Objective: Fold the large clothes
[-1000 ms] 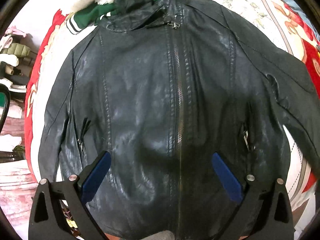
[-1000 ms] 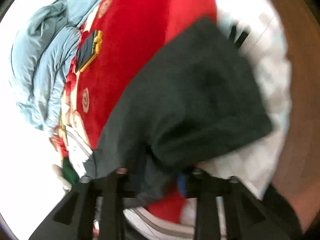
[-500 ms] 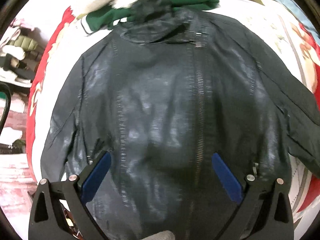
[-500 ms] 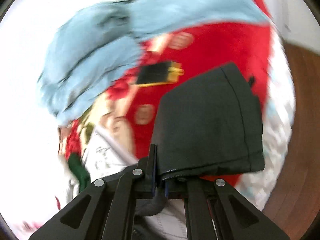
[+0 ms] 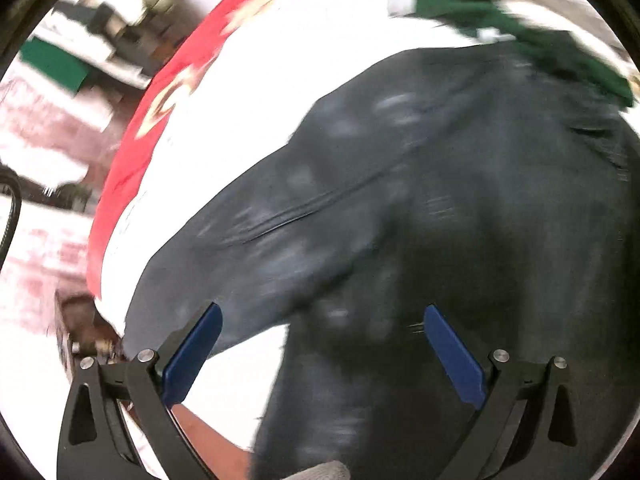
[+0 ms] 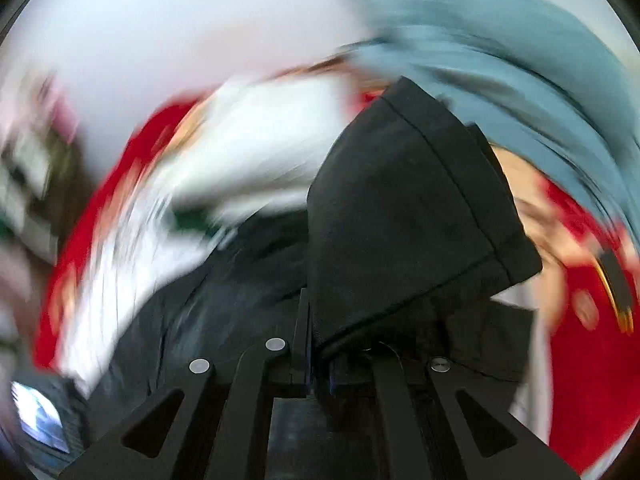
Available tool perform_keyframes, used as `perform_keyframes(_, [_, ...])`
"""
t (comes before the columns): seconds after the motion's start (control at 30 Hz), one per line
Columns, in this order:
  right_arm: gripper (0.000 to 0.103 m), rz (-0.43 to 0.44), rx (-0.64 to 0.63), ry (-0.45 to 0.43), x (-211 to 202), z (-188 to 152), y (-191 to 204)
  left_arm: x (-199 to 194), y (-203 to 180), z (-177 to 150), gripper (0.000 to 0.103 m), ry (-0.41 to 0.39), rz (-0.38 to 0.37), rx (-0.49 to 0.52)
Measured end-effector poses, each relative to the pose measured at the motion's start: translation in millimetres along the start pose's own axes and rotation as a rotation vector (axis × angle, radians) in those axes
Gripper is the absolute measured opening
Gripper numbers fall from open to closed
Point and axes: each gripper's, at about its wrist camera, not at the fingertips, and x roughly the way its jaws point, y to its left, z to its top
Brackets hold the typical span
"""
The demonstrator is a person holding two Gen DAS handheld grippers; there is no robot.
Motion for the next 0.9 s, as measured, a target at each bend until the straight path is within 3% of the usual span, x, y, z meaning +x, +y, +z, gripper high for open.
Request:
perform_keyframes(0.13, [0.005, 0.034, -0.339, 0.195, 66.8, -57.4, 115.1, 31.9, 51.7, -11.0, 0.103, 0.052, 0.056, -0.043])
perform_keyframes(0.23, [0.019, 0.064, -0.447, 0.41, 104.9, -99.5, 156.4, 46.0, 80.9, -16.8, 0.103, 0.086, 0.055, -0.077])
perform_keyframes(0.33, [0.035, 0.156, -0.324, 0.445, 81.2, -98.0, 146.2, 51.1, 102.9, -21.2, 0.103, 0.104, 0.03, -0.093])
perform_keyframes(0.4, [0.066, 0.201, -0.208, 0.473, 59.5, -91.3, 128.0, 49.7, 113.3, -25.0, 0.103, 0.112, 0.003, -0.103])
perform_keyframes(0.43, [0.067, 0.211, -0.126, 0.467, 41.3, -88.2, 111.6, 48.9, 120.8, -26.6, 0.103, 0.113, -0.013, -0.111])
perform_keyframes(0.57, [0.067, 0.162, 0.063, 0.453, 17.5, -79.5, 53.1, 49.1, 139.7, -35.4, 0.103, 0.149, -0.072, -0.183])
perform_keyframes(0.67, [0.063, 0.119, 0.138, 0.482, 38.0, -80.4, 11.3, 64.9, 166.8, -52.2, 0.103, 0.22, -0.176, -0.291])
perform_keyframes(0.77, [0.025, 0.038, 0.157, 0.56, 71.0, -93.0, -13.9, 83.1, 193.1, -71.2, 0.103, 0.244, -0.239, -0.404])
perform_keyframes(0.9, [0.022, -0.094, 0.161, 0.62, 91.7, -105.3, -35.8, 113.4, 222.2, -100.0, 0.103, 0.286, -0.359, -0.604])
